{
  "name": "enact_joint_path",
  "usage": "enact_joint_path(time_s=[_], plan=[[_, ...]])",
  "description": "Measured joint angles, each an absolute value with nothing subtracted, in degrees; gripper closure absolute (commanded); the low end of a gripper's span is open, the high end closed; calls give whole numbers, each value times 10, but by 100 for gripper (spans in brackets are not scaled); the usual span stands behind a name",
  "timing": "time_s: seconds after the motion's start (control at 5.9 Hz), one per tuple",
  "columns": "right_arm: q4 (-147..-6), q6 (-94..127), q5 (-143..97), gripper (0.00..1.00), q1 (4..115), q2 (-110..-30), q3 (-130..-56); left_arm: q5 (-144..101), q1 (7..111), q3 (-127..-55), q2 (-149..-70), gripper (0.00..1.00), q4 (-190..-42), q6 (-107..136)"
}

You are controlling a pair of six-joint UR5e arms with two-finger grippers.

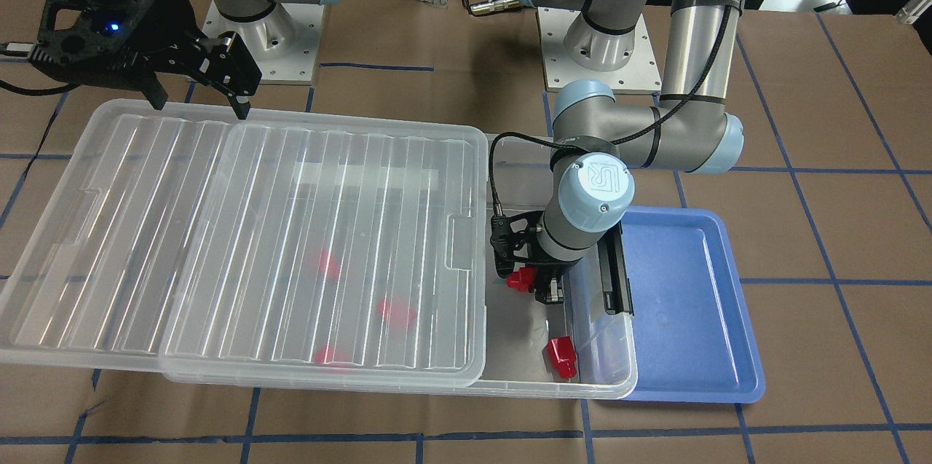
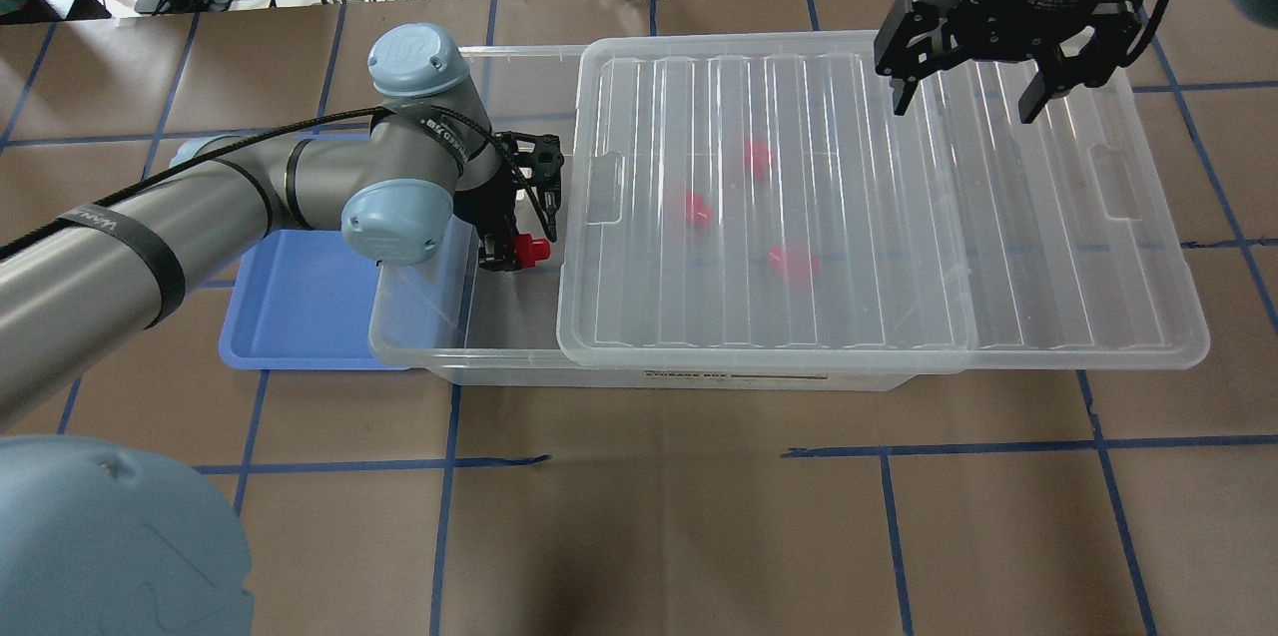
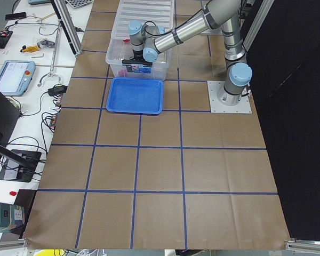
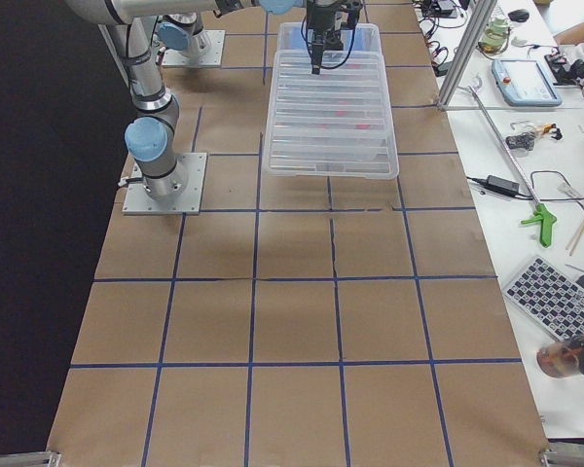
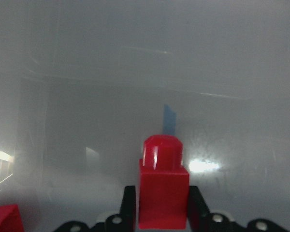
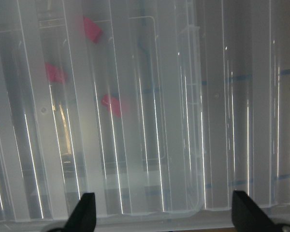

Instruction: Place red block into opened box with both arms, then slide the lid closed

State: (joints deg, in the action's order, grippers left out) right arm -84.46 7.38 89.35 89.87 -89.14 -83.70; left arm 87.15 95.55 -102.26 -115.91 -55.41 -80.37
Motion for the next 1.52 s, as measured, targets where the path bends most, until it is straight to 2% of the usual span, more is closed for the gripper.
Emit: enact_joint_path(time_s=[0.51, 0.85, 1.19, 1.52], plan=[[-846, 74, 893, 0, 899, -888, -839, 873, 955, -991, -1120, 10, -618, -797], [-850, 48, 900, 0, 876, -887, -842, 874, 955, -931, -1063, 10, -759, -786], [-854, -51, 903, 0, 798, -886, -845, 879, 954, -855, -1018, 3, -895, -728], [-865, -147, 901, 0, 711, -879, -859, 896, 954, -848, -986, 3, -923, -546]])
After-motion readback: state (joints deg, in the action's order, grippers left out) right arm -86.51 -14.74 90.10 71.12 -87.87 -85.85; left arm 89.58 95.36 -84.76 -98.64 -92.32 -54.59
